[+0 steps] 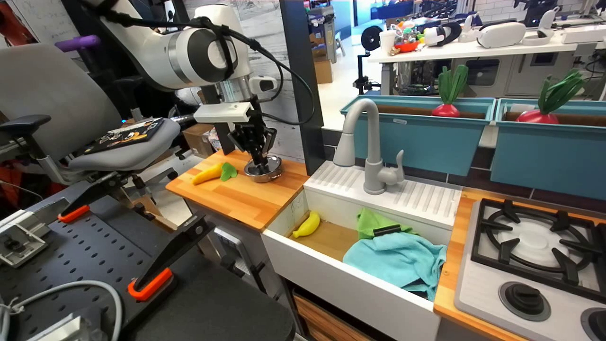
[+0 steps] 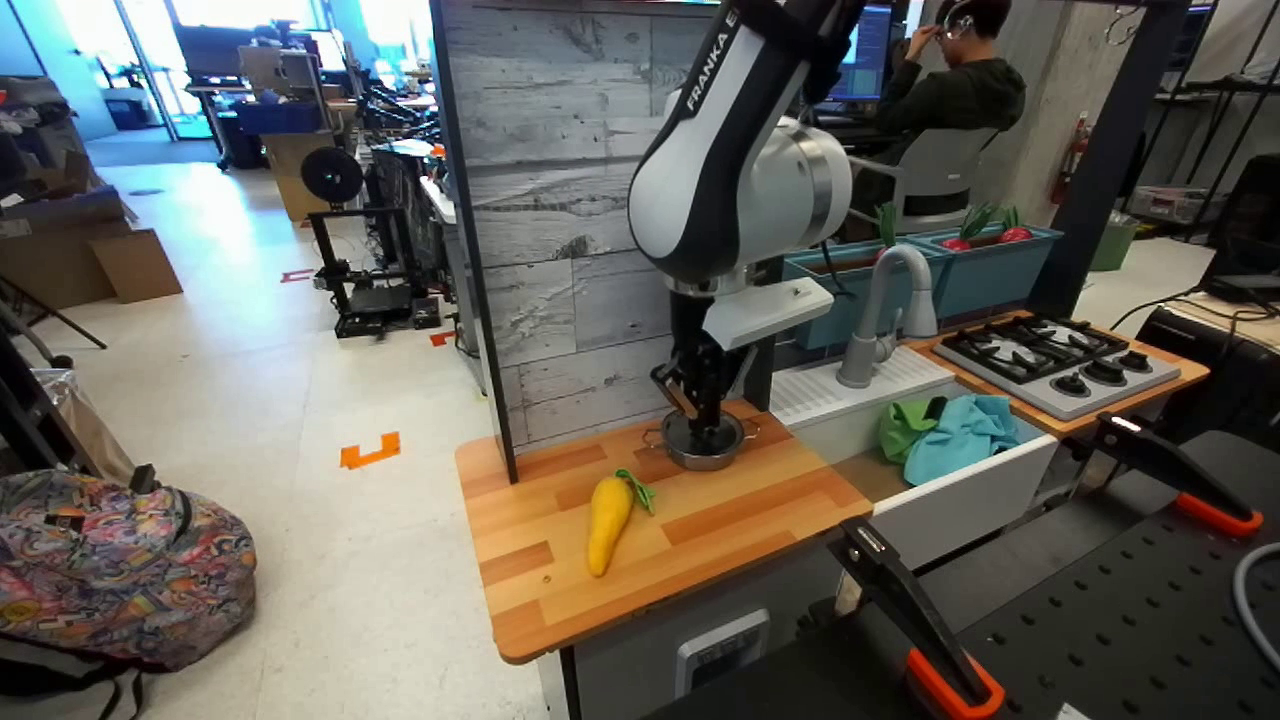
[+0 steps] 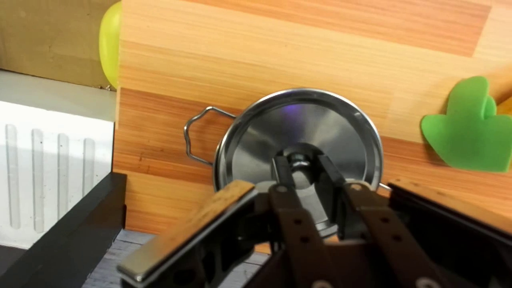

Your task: Put the silver lid on the silver pot

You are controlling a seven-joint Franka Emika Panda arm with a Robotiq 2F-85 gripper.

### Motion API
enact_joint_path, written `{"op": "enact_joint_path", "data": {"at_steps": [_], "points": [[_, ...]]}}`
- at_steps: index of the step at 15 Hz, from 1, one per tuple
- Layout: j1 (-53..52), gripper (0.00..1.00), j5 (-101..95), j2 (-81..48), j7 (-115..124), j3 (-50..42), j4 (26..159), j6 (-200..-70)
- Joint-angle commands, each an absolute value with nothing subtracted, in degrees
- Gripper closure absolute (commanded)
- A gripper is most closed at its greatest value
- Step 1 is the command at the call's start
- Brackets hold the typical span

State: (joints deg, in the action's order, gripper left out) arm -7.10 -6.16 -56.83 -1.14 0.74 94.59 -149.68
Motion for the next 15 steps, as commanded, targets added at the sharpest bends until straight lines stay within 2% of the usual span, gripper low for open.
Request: {"op": "enact_joint_path", "data": {"at_steps": [1,7,15], "points": [[-6.07,0.47,-5.79,-58.44,-3.08,1.98,91.13,-146.12],[-6.17,0.02,-5.92,-58.1,-3.57,2.15,91.73,-145.72],[-11.39,0.0,-7.7,-51.5,0.04,1.35,100.25,-148.91]]}}
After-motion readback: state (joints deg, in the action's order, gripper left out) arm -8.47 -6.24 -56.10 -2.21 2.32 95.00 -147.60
